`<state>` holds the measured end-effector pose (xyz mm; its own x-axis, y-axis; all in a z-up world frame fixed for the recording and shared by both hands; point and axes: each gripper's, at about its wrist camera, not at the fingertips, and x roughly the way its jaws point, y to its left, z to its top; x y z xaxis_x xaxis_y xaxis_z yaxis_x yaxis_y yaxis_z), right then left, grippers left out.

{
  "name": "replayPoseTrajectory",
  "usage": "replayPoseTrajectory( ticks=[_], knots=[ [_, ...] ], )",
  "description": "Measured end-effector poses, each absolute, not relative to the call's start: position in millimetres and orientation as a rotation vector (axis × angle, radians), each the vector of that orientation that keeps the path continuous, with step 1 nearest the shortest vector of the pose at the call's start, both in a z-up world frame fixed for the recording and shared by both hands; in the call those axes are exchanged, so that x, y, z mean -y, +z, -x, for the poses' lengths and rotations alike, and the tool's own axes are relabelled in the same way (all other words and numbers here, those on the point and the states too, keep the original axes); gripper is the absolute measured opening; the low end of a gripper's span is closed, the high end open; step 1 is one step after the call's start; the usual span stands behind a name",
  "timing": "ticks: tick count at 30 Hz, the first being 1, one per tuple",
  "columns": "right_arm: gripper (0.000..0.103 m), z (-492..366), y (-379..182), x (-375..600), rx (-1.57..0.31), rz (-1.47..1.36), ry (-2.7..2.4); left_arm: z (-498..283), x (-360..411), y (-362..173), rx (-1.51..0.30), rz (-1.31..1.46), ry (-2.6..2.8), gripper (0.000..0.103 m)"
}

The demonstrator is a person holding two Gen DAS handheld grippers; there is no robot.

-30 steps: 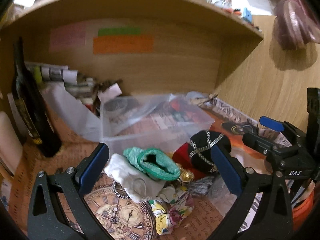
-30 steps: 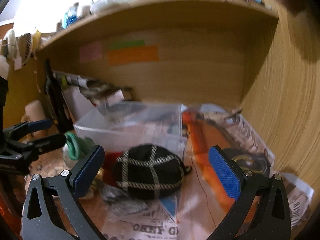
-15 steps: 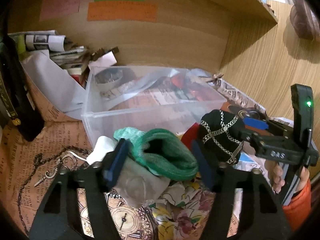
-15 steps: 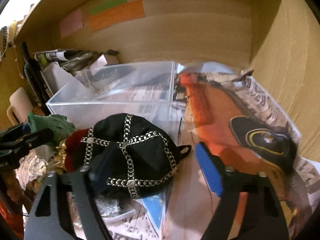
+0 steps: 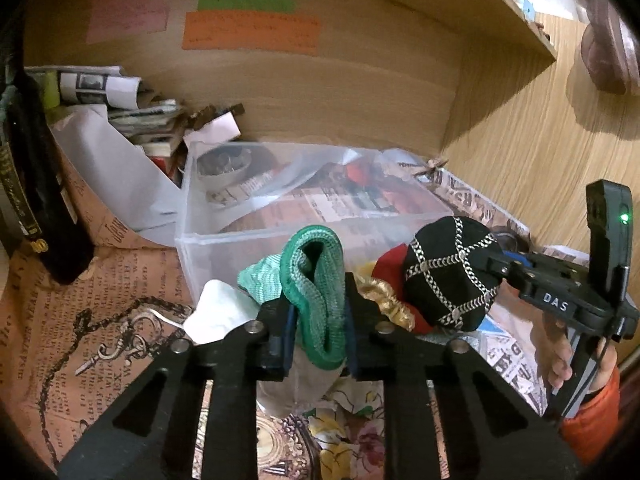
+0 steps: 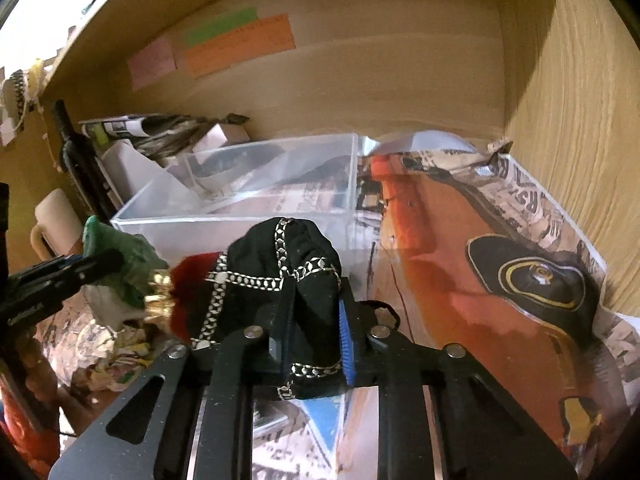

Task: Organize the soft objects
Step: 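Carry both items into the clear plastic box and open both tools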

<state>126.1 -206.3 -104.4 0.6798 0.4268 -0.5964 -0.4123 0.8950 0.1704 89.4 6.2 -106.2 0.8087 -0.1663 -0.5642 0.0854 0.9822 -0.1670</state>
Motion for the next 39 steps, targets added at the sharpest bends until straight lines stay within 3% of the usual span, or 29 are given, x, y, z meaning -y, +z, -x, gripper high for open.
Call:
replayPoseTrajectory(
  ticks=[25, 39],
  knots=[
    [0.014, -118.8, -18.9, 188.6, -0.387, -0.027, 0.519, -78.7, -22.2, -14.5, -0.353, 0.062, -0.032, 0.013],
    [0.014, -162.3, -22.3, 153.3, -0.433, 0.02, 0.533, -148.5, -41.0, -35.7, -0.463, 0.047, 0.074, 0.013]
  ],
)
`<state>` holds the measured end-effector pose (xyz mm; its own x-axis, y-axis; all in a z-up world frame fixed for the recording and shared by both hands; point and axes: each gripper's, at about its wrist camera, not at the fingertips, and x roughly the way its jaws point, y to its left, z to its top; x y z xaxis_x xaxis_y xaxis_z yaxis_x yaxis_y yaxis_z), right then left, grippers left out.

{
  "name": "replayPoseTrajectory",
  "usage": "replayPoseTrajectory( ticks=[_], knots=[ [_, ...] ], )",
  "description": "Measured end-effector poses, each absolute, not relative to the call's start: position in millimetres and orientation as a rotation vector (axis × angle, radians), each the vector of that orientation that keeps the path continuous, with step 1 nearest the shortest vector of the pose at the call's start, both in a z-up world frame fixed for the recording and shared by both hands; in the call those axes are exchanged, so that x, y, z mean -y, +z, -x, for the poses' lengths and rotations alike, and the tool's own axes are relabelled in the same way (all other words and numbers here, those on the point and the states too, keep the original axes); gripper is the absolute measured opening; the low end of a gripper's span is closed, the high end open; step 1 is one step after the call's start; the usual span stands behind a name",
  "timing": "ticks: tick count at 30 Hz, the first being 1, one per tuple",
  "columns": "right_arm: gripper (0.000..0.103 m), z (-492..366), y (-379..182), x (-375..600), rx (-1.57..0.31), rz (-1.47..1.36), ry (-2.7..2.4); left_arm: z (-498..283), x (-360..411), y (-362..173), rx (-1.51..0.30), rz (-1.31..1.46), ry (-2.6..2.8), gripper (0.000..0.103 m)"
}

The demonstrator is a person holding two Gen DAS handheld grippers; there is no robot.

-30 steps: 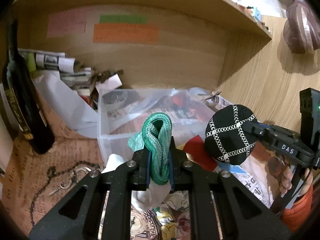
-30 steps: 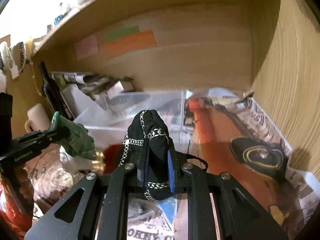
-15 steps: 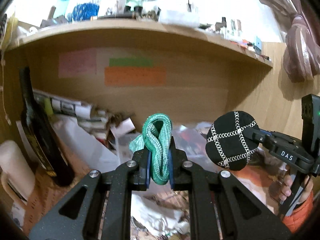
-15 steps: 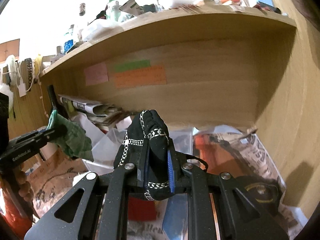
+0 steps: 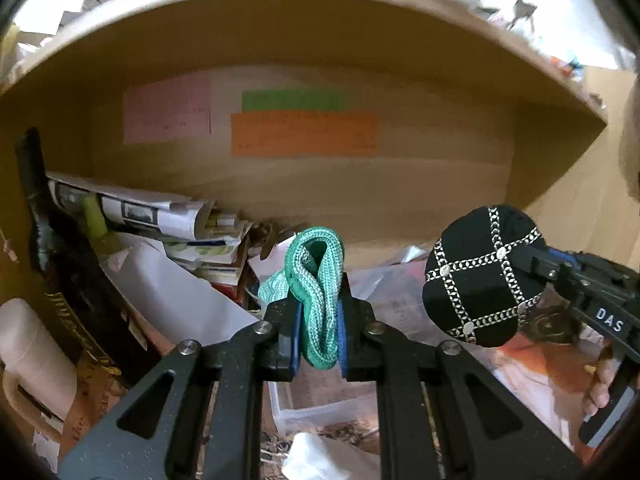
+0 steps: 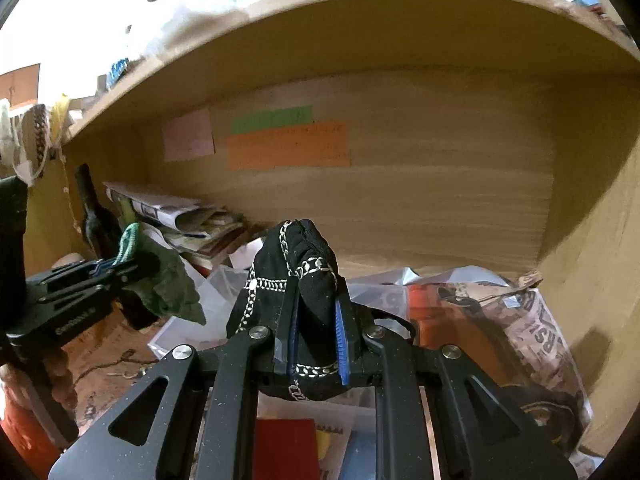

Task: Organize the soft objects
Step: 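Carry both items into the clear plastic box and open both tools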

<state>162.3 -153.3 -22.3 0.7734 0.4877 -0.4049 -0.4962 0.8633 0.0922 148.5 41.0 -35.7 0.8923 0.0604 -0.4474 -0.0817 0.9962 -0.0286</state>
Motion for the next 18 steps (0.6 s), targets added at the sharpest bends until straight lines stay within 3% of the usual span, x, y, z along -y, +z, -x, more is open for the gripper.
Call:
replayPoseTrajectory(
  ticks=[18],
  knots=[
    [0.014, -219.8, -78.7, 115.8, -0.675, 0.094, 0.551, -216.6, -44.5, -90.5, -0.715, 0.059, 0.018, 0.013]
  ],
)
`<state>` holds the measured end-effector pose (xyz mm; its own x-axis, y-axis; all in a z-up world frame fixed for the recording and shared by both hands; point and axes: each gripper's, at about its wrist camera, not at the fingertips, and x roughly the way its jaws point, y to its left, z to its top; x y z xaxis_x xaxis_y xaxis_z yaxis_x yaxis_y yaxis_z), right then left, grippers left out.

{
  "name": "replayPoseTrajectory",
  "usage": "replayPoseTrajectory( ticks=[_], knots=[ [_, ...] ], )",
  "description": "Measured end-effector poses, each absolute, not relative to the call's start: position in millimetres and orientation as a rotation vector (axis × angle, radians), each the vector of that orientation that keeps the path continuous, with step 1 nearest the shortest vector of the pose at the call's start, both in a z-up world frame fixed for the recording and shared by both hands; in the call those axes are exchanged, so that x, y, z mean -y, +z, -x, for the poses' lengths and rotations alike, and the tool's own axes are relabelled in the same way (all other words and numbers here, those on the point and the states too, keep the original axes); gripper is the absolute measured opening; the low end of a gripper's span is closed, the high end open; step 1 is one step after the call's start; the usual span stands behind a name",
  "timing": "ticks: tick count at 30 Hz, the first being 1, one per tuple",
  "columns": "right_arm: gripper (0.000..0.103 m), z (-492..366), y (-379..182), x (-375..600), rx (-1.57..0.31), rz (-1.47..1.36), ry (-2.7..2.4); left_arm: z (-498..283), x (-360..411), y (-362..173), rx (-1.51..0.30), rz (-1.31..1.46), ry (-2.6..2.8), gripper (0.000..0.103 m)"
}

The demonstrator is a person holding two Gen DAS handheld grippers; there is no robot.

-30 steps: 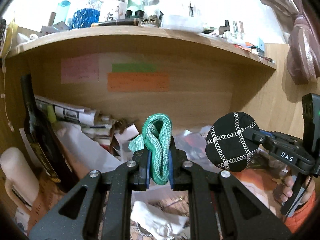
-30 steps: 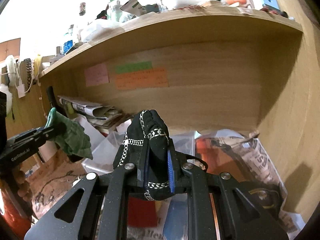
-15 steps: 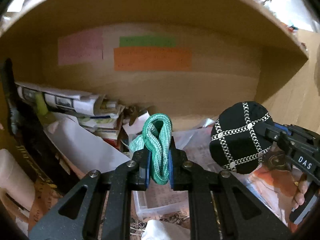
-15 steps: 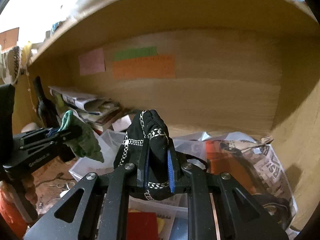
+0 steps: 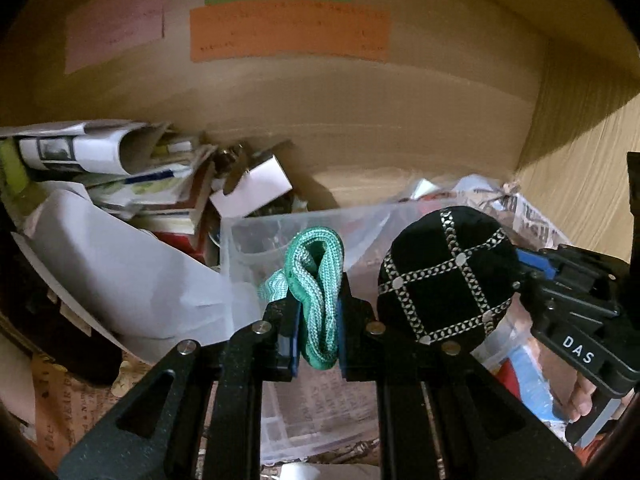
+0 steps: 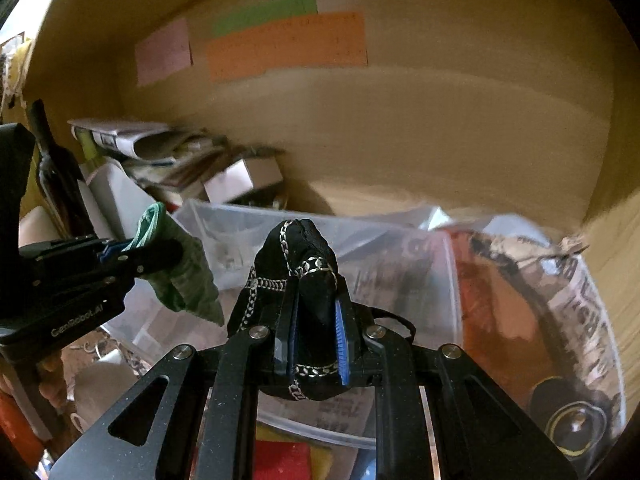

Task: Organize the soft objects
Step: 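Carry both items into the clear plastic box and open both tools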

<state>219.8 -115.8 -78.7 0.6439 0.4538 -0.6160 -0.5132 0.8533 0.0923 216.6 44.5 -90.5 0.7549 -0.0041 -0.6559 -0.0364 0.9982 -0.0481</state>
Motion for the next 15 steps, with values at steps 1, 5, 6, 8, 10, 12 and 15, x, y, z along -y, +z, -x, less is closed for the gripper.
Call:
replayPoseTrajectory(
  ticks=[1, 5, 6, 8, 10, 12, 15],
  knots=[
    [0.014, -220.9, -80.9, 115.3, -0.684, 0.097, 0.549, -218.0, -43.2, -91.5, -0.723, 0.057, 0.018, 0.013],
    [0.016, -224.6, -87.1, 114.3, -0.721, 0.102, 0.548, -222.1, -43.3, -95.4, -0.741, 0.052, 0.016, 0.014],
    [0.016, -225.7, -88.0, 113.3, -0.724, 0.103, 0.545, -223.6, -43.1, -96.0, -0.743, 0.05, 0.016, 0.014],
    [0.017, -226.7, -90.0, 113.4, -0.731, 0.112, 0.531, -224.1, -42.3, -96.2, -0.746, 0.047, 0.015, 0.019],
    [0.022, -226.9, -90.2, 113.0, -0.734, 0.116, 0.53, -223.3, -42.0, -95.7, -0.745, 0.046, 0.013, 0.028],
    [0.03, -225.0, -87.4, 114.3, -0.721, 0.12, 0.522, -219.9, -41.4, -93.4, -0.739, 0.042, 0.011, 0.031],
    [0.038, -222.0, -80.3, 116.1, -0.699, 0.117, 0.519, -215.7, -41.1, -90.3, -0.729, 0.037, 0.008, 0.038]
  ],
)
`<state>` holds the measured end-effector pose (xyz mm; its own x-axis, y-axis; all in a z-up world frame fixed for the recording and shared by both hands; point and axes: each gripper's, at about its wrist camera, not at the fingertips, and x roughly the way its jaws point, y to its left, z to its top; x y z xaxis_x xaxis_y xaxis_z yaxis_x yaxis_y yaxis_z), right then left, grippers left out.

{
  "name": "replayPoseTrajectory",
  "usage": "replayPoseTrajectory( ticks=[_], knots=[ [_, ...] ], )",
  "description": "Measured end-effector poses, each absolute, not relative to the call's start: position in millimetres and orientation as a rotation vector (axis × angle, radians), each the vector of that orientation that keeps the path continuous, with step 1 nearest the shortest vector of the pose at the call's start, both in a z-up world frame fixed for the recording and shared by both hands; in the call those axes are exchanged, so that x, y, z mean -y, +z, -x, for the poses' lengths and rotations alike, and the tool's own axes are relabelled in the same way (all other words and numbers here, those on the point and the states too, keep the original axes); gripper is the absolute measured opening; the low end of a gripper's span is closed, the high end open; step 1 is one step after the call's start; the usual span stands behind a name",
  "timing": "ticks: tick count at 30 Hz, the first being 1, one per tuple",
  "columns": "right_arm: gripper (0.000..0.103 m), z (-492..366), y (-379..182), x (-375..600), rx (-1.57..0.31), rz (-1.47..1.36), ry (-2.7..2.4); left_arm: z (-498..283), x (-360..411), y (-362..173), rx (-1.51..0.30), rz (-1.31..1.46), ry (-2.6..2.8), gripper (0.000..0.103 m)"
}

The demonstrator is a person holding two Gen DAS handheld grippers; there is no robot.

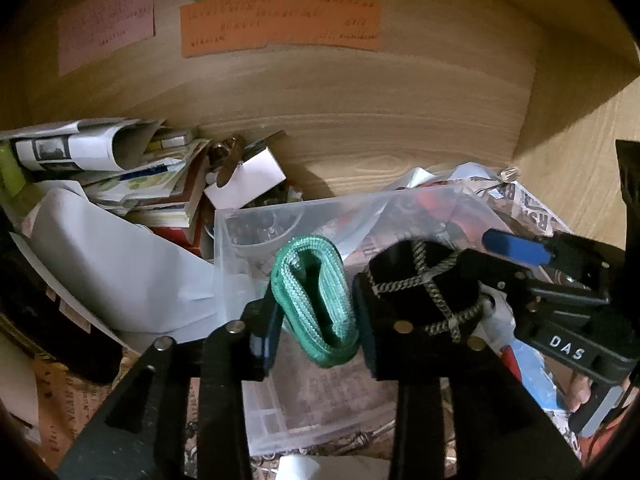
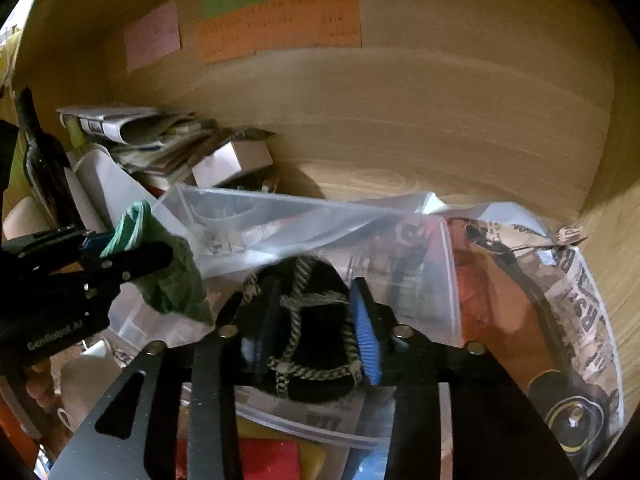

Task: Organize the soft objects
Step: 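Carry both items into the clear plastic box and open both tools, then grasp the white cloth with the left tool while the right tool grasps the red felt with gold tassel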

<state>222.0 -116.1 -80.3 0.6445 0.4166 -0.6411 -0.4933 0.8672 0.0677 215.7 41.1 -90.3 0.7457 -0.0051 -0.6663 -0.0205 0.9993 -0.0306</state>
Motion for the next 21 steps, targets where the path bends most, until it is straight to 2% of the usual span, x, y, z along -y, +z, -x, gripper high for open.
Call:
replayPoseTrajectory(
  ticks=[4, 8, 10, 14, 16, 21],
  knots=[
    [0.048, -211.5, -66.8, 119.9, -0.652, 0.122, 0.516, -204.8, -42.1, -79.8, -0.692, 0.038, 0.013, 0.053],
    [0.059, -196.3, -51.6, 123.5, -0.6, 0.125, 0.526, -186.8, -41.6, -64.3, -0.637, 0.027, 0.016, 0.059],
    [0.062, -186.9, -43.3, 126.2, -0.572, 0.119, 0.533, -178.1, -41.7, -57.8, -0.612, 0.028, 0.015, 0.068],
    [0.075, -167.6, -29.9, 132.6, -0.522, 0.113, 0.546, -154.9, -41.7, -45.4, -0.561, 0.022, 0.012, 0.078],
    [0.077, -157.7, -25.3, 135.4, -0.499, 0.112, 0.553, -144.0, -41.5, -41.6, -0.542, 0.012, 0.009, 0.087],
    [0.085, -135.4, -23.0, 139.4, -0.472, 0.12, 0.568, -117.7, -42.8, -39.0, -0.521, -0.006, 0.007, 0.098]
  ],
)
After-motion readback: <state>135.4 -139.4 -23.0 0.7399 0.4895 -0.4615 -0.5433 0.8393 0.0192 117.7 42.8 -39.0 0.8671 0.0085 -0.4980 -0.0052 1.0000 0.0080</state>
